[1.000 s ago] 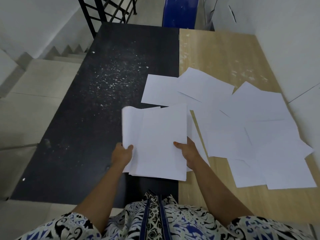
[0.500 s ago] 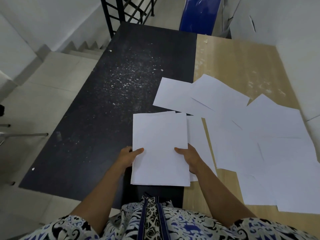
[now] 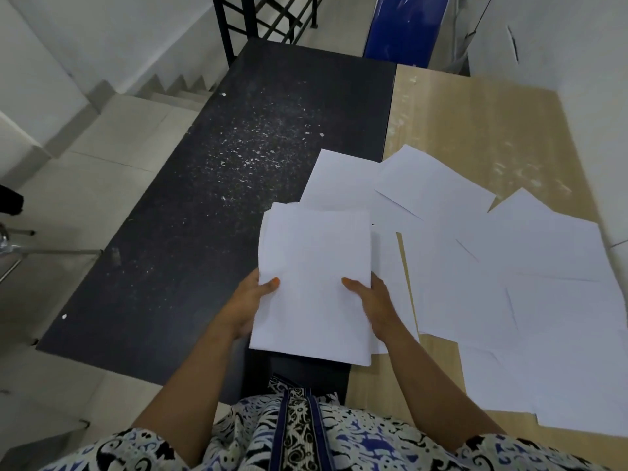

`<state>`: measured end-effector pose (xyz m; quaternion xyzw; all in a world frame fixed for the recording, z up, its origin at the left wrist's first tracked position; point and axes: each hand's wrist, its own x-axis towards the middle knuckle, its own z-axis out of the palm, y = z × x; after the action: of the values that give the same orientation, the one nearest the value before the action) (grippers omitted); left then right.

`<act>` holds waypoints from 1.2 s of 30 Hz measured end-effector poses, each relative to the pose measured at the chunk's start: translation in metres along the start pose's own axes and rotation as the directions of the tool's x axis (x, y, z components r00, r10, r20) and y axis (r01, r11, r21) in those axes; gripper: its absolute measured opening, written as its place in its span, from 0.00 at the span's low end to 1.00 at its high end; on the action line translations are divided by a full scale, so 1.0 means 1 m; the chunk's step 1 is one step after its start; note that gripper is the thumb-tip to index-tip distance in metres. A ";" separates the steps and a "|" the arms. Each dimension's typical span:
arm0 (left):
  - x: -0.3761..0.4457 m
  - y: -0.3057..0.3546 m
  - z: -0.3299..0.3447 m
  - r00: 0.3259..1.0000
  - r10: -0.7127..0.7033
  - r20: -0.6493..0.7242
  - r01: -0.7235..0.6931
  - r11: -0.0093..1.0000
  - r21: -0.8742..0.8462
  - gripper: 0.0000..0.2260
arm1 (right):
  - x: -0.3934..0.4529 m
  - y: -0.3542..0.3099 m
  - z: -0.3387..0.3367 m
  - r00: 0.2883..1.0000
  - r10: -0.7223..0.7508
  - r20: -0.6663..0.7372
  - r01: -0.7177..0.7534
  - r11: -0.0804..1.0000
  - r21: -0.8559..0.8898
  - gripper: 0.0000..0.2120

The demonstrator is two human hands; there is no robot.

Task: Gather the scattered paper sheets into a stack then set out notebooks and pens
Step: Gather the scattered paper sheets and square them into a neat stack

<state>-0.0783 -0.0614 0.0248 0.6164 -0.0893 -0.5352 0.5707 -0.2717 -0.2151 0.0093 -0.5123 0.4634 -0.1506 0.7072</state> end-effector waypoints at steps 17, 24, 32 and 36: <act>0.019 -0.024 0.112 0.999 0.002 0.036 -0.015 0.931 0.365 0.13 | -0.025 0.015 -0.113 0.973 0.065 -0.222 -0.047 0.995 0.087 0.31; 0.029 -0.064 0.139 0.973 0.093 -0.210 0.092 0.680 0.727 0.08 | -0.026 0.027 -0.127 0.955 0.040 -0.295 -0.064 0.995 -0.073 0.16; 0.022 -0.052 0.148 0.906 0.029 -0.423 0.264 0.741 0.617 0.13 | 0.001 0.019 -0.105 0.984 0.002 -0.179 -0.058 0.949 -0.310 0.18; 0.022 -0.049 0.148 0.905 0.007 -0.426 0.258 0.786 0.561 0.21 | 0.016 0.024 -0.098 0.978 0.055 -0.201 -0.132 0.908 -0.397 0.28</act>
<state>-0.2066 -0.1513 0.0064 0.8679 -0.0930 -0.3760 0.3111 -0.3494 -0.2733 -0.0240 -0.6094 0.5724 -0.0633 0.5450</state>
